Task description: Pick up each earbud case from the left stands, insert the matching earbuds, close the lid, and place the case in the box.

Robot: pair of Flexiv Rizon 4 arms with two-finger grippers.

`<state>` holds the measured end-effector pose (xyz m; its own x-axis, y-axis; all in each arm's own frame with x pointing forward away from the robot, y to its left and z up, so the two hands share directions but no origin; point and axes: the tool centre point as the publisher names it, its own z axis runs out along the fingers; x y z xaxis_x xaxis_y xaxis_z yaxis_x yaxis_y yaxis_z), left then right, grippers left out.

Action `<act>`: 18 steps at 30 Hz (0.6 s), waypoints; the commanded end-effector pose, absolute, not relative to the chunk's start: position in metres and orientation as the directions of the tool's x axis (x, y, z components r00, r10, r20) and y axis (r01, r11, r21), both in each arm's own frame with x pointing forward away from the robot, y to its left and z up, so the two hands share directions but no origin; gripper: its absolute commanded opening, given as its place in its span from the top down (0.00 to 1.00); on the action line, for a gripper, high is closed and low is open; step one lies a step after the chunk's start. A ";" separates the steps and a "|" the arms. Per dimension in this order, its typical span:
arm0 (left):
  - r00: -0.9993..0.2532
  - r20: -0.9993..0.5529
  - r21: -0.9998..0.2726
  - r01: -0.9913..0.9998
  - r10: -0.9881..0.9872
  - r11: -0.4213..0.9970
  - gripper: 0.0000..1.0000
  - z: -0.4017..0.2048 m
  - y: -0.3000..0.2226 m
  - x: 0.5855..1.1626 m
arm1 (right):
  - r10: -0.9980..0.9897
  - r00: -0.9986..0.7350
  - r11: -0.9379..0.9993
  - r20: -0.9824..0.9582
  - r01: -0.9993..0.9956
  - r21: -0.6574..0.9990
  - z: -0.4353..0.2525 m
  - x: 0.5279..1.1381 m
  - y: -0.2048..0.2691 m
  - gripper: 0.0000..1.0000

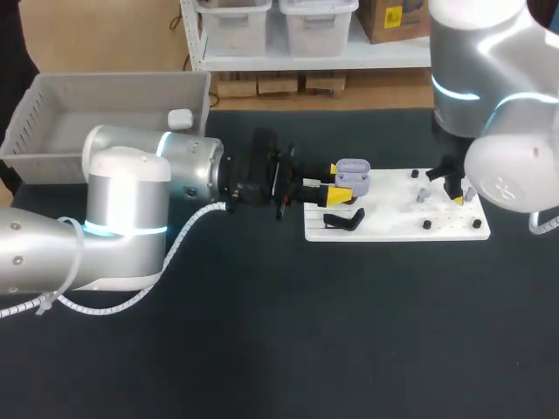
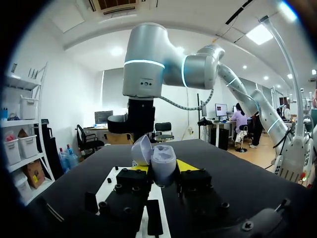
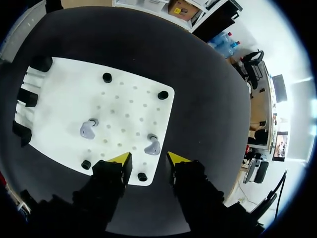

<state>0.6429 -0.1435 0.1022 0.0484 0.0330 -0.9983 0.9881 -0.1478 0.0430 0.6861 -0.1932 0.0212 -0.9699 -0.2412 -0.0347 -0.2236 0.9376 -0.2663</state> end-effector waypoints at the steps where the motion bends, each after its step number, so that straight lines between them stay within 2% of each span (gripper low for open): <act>1: 0.051 -0.998 0.046 0.989 0.030 -0.144 1.00 0.102 -0.143 0.642 | -0.241 -0.970 0.938 -0.039 -0.222 -0.267 0.018 0.687 -0.194 0.57; 7: 0.051 -0.998 0.046 0.989 0.030 -0.144 1.00 0.102 -0.143 0.642 | -0.237 -0.970 0.940 -0.047 -0.217 -0.264 0.017 0.692 -0.196 0.57; 18: 0.051 -0.998 0.046 0.989 0.030 -0.144 1.00 0.102 -0.143 0.642 | -0.230 -0.972 0.941 -0.052 -0.209 -0.265 0.014 0.696 -0.197 0.62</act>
<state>0.6429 -0.1435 0.1022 0.0484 0.0330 -0.9983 0.9881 -0.1478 0.0430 0.6940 -0.1974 0.0166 -0.9714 -0.2312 -0.0534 -0.2095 0.9413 -0.2647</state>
